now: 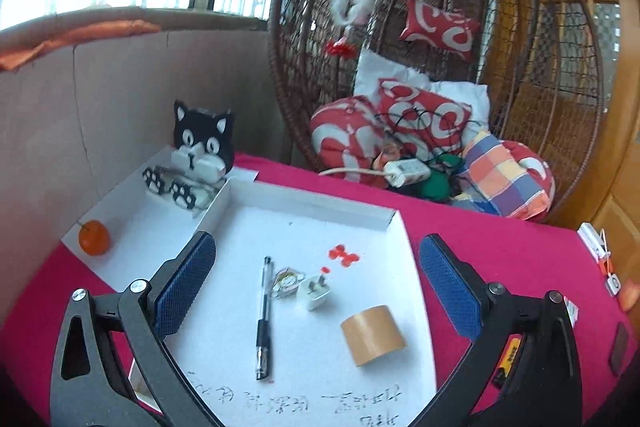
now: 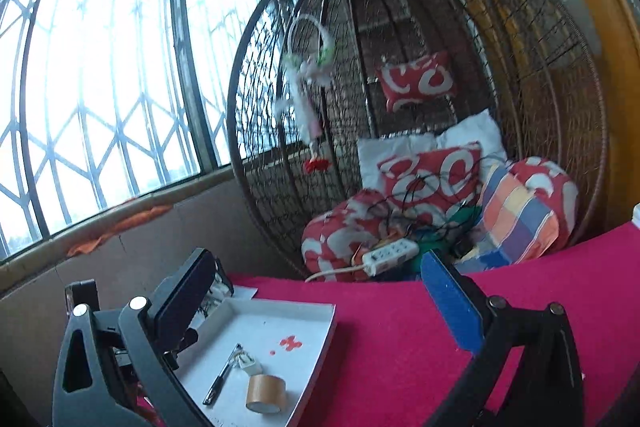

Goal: Organize rigid objects
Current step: 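Move both tools back toward the pile, left tool nearing the yellow lighter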

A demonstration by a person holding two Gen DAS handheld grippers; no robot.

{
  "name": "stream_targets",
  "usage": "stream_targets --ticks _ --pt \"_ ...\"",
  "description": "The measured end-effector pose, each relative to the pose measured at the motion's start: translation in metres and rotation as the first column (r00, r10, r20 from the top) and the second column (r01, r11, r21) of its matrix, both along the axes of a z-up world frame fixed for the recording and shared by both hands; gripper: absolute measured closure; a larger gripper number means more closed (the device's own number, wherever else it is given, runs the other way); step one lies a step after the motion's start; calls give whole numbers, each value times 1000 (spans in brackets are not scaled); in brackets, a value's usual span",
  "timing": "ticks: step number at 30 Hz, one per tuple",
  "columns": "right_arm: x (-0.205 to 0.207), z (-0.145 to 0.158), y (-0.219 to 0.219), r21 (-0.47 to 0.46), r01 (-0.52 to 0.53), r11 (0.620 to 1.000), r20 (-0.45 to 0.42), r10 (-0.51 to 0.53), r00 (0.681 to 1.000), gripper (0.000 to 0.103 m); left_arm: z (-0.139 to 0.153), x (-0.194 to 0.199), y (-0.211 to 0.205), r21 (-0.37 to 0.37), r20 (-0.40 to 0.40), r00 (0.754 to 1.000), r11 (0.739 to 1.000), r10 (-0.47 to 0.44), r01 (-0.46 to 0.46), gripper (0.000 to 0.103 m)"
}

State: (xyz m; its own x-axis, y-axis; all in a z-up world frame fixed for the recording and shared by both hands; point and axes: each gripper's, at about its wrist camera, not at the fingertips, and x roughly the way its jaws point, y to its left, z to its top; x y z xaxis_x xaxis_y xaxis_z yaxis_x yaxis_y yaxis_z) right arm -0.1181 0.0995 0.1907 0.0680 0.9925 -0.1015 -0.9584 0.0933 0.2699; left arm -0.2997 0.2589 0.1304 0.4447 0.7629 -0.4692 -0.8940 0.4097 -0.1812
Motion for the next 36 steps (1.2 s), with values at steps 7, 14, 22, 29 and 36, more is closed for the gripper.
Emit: stream_targets --ticks 7,14,22,29,36 --pt "48 -4 -28 -48 23 999 -67 -27 997 0 23 18 -23 59 10 995 993 -100 99 0" --pt "81 -22 -74 -23 179 984 -103 -180 978 0 5 69 -50 -20 -17 943 943 -334 333 0" --pt "114 -59 -89 -130 245 961 -192 -267 944 0 -55 161 -89 -207 -223 794 824 -565 528 0" --pt "125 -69 -107 -140 257 956 -241 -284 928 0 -103 199 -95 -284 -405 706 814 -581 507 0" --pt "135 -79 -109 -159 267 951 -271 -301 914 0 -124 216 -107 -302 -474 637 792 -608 530 4"
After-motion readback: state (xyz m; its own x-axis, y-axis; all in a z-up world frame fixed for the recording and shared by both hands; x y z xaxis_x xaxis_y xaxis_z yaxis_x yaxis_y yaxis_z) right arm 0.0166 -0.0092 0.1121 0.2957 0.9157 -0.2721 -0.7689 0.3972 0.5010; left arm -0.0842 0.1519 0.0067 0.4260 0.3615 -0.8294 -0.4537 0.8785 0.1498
